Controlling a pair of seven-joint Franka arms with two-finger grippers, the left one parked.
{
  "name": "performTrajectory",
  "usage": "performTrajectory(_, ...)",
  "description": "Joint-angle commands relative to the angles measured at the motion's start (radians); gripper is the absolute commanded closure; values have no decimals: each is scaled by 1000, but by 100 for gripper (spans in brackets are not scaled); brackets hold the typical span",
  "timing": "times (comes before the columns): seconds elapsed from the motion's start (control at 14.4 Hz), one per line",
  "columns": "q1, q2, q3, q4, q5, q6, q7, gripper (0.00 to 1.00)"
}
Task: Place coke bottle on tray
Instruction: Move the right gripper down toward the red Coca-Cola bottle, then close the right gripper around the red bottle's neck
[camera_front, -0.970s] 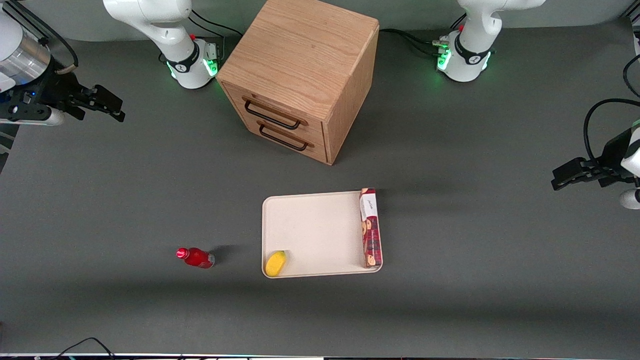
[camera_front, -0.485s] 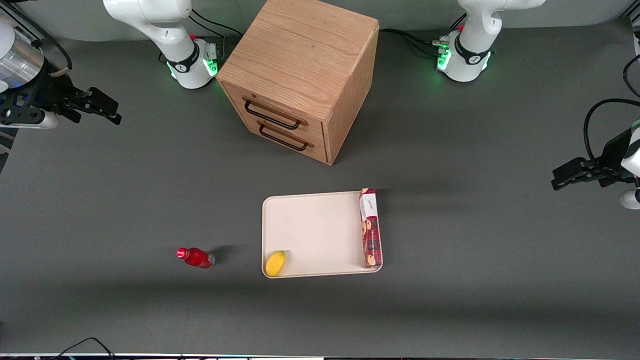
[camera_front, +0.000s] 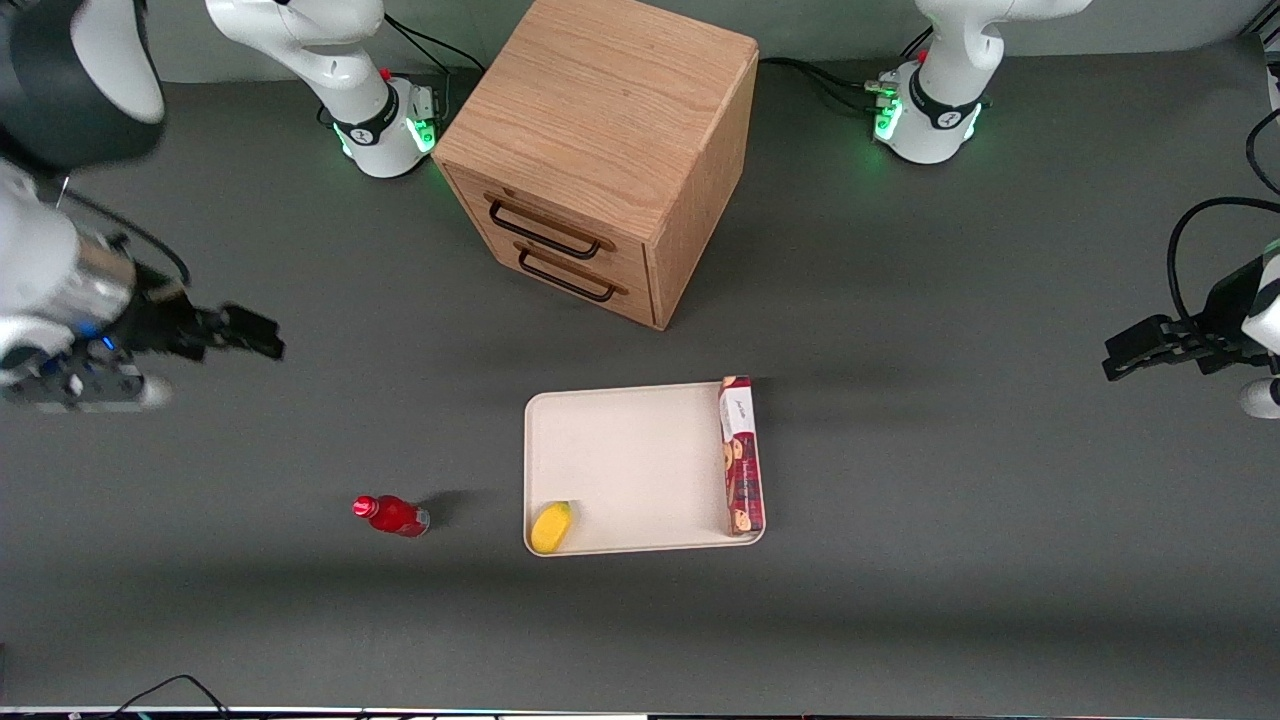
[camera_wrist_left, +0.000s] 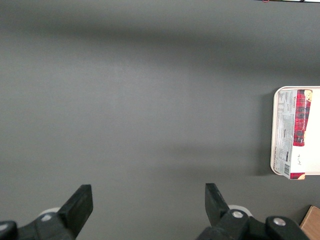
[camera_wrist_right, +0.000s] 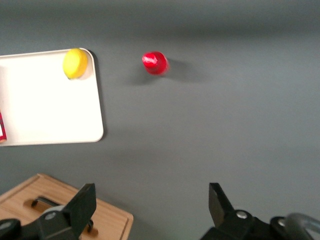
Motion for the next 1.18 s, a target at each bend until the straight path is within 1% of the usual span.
performTrajectory(0.0,22,197,11,161,-45,49,-14,0)
performTrajectory(0.14,31,259,30,162,-124,149,-8,0)
performTrajectory(0.21,31,292,30,162,-147,187,-8,0)
performTrajectory(0.62,30,418,25,161,-158,379,2,0)
performTrajectory(0.97,31,460,25,149,-172,448,63,0)
performTrajectory(1.11,39,468,28,133,-172,450,84,0)
